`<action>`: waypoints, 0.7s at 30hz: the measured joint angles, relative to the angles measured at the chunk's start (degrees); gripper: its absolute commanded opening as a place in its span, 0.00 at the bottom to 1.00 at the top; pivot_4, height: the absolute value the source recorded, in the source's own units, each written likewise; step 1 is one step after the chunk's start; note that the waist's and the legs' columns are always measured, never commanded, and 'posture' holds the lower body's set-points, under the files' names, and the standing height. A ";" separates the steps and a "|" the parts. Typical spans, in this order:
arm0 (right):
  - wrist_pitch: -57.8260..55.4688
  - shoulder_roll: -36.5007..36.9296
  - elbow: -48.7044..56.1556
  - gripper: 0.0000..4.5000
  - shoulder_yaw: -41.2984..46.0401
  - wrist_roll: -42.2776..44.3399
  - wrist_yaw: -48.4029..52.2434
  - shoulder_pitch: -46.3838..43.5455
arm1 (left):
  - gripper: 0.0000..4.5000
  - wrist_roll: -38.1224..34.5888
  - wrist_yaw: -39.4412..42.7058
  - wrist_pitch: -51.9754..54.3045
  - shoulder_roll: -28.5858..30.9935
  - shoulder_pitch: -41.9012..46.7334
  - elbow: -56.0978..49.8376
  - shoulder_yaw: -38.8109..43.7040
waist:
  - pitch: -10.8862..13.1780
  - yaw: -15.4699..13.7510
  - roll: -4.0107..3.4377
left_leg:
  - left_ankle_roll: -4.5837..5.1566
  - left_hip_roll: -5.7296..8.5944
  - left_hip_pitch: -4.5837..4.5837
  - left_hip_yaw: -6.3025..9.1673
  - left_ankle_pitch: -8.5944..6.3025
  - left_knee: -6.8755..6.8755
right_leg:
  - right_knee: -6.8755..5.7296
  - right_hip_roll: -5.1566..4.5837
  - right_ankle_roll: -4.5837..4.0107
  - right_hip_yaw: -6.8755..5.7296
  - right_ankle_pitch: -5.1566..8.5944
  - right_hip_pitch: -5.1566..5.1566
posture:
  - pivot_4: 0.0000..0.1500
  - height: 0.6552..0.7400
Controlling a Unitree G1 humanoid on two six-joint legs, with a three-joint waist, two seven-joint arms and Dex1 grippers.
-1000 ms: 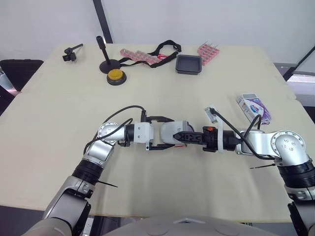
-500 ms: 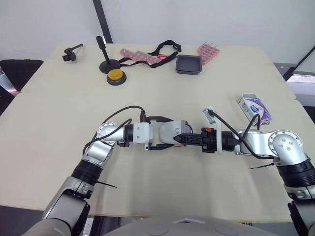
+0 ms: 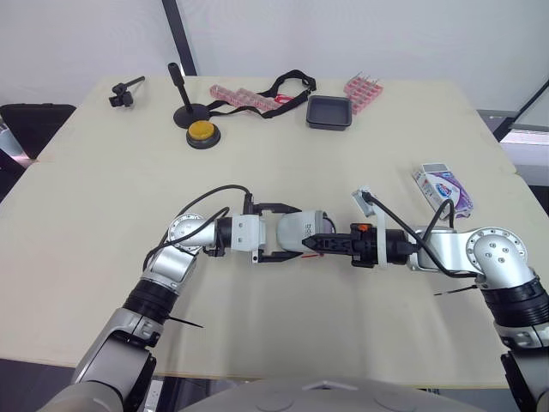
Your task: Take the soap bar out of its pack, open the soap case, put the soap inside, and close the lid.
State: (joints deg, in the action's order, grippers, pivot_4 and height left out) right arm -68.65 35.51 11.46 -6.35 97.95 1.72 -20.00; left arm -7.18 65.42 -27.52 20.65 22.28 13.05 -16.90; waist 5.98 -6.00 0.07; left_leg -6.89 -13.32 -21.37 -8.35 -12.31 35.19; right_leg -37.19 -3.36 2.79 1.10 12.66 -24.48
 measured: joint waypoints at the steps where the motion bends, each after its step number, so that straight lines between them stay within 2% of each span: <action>1: -0.03 0.00 0.00 0.47 0.00 -0.05 0.09 0.00 | 0.95 -0.04 0.02 0.12 0.01 -0.01 -0.05 0.00 | 0.00 0.00 0.00 | 0.00 0.00 0.00 0.00 0.00 0.00 | 0.00 0.00 0.00 0.00 0.00 0.00 | 1.00 0.87; 2: -0.08 0.00 0.02 0.47 0.00 -0.22 0.18 0.00 | 1.00 -0.20 0.14 0.48 0.00 -0.01 -0.10 0.00 | 0.00 0.00 0.00 | 0.00 0.00 0.00 0.00 0.00 0.00 | 0.00 0.00 0.00 0.00 0.00 0.00 | 1.00 0.87; 13: -1.90 0.56 0.36 0.47 -0.35 -2.78 1.24 -0.10 | 1.00 -5.87 5.28 7.03 0.73 0.53 -0.89 -1.03 | 0.01 -0.03 0.01 | 0.00 0.00 0.01 0.00 0.00 0.00 | -0.01 0.00 0.00 0.00 0.00 0.00 | 1.00 0.87; 16: -3.00 1.93 0.97 0.47 -0.38 -5.29 3.23 -0.94 | 1.00 -8.40 7.71 13.64 2.89 2.29 -1.33 -0.95 | 0.01 -0.04 0.01 | 0.00 0.00 0.01 0.00 0.00 0.01 | -0.02 0.01 0.00 0.01 0.00 0.00 | 1.00 0.87; 21: -5.33 9.61 5.35 0.47 -2.18 -16.60 11.71 -6.96 | 1.00 -12.51 10.05 29.19 6.47 6.39 -1.82 0.64 | 0.02 -0.05 0.00 | -0.02 0.01 0.02 0.00 0.02 -0.01 | -0.02 0.01 0.00 0.00 0.00 0.00 | 1.00 0.87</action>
State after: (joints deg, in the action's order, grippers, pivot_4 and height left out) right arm -73.98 45.11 16.81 -8.53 81.35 13.43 -26.96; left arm -19.68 75.46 1.67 27.11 28.67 11.23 -16.26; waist 5.99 -6.05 0.07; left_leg -6.92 -13.31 -21.35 -8.35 -12.29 35.18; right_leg -37.21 -3.34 2.78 1.10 12.66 -24.48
